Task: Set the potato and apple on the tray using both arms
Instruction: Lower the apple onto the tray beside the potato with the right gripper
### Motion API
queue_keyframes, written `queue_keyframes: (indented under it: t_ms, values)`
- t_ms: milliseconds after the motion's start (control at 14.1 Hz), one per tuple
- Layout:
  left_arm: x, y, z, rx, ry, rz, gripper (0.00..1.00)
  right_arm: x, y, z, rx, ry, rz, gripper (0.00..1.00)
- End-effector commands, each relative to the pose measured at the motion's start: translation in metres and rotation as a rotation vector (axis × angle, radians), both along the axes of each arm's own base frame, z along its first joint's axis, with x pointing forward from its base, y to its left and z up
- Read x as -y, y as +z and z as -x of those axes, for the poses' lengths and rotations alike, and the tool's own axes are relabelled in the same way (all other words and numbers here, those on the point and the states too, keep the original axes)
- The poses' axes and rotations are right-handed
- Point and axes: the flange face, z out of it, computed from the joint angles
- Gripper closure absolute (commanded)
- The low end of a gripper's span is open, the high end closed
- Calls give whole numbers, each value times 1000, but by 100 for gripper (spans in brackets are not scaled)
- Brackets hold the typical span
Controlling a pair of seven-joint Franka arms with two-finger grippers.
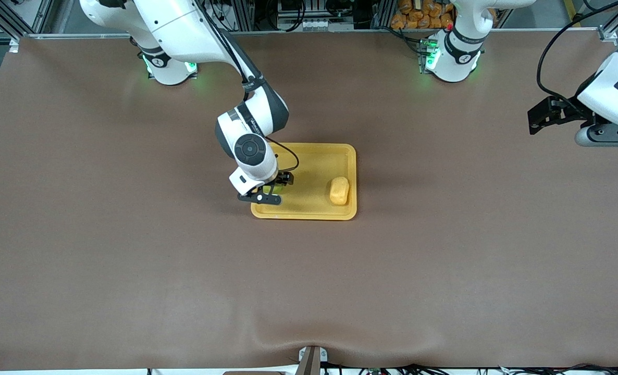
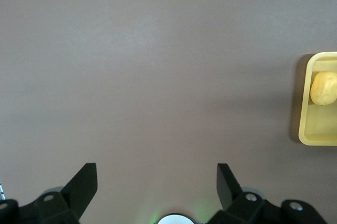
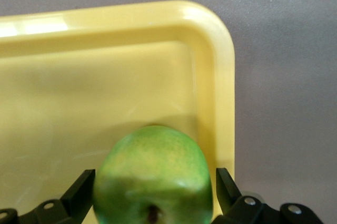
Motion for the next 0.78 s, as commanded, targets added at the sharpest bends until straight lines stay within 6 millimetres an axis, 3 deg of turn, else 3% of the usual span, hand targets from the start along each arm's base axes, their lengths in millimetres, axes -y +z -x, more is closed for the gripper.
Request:
queue_keyframes:
  t_ms: [0, 356, 712]
  values:
    - [-3, 8, 5, 5, -7, 15, 0, -7, 11, -7, 6, -14, -20, 0]
    - [-10, 4, 5, -2, 7, 14, 0, -13, 54, -21, -67, -15, 5, 0]
    - [-13, 5, 13, 3, 49, 11, 0, 12, 117, -42, -60, -43, -29, 0]
